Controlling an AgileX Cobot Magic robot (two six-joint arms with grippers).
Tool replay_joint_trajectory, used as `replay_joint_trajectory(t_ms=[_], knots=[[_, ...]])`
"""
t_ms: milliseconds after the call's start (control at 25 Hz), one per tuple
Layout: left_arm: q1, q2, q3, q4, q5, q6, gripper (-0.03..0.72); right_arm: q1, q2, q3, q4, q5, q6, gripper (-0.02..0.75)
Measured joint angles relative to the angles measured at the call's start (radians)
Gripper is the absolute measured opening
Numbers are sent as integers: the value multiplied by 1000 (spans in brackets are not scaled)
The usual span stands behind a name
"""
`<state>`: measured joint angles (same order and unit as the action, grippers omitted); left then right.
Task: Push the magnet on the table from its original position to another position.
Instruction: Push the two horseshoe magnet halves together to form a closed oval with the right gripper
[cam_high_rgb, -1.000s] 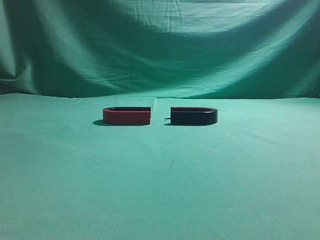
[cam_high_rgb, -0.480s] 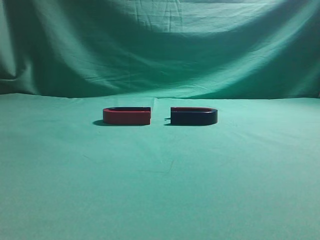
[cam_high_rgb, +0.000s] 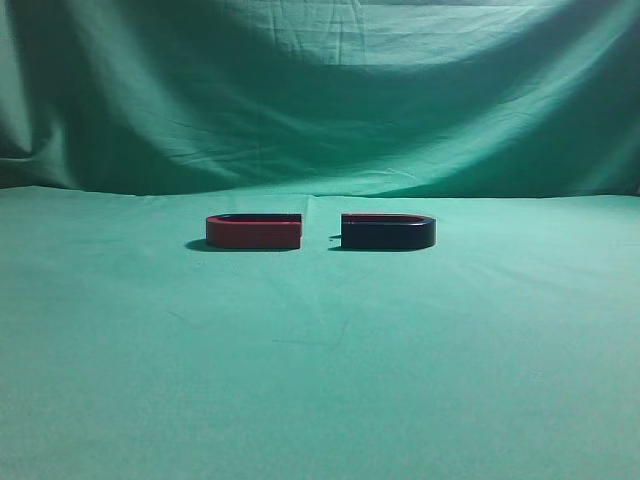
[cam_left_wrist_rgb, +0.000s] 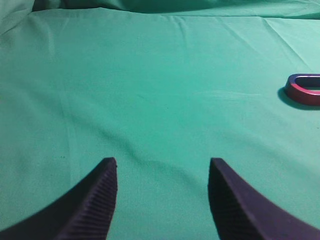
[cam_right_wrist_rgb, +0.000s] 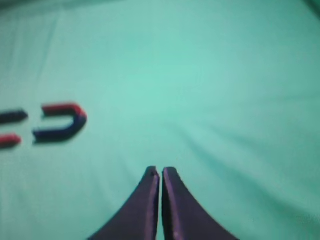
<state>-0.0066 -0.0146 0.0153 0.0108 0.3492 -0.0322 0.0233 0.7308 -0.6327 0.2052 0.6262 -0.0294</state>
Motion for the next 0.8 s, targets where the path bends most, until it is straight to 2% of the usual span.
replay_joint_trajectory(t_ms=[120, 400, 680, 800], knots=[[0, 0, 0, 0, 0, 0, 372, 0, 114, -58, 4, 107, -1, 0], [0, 0, 0, 0, 0, 0, 372, 12, 305, -147, 44, 194, -49, 0], [0, 0, 0, 0, 0, 0, 372, 188, 502, -242, 40, 174, -54, 0], [0, 0, 0, 0, 0, 0, 372, 235, 626, -316, 38, 170, -54, 0]])
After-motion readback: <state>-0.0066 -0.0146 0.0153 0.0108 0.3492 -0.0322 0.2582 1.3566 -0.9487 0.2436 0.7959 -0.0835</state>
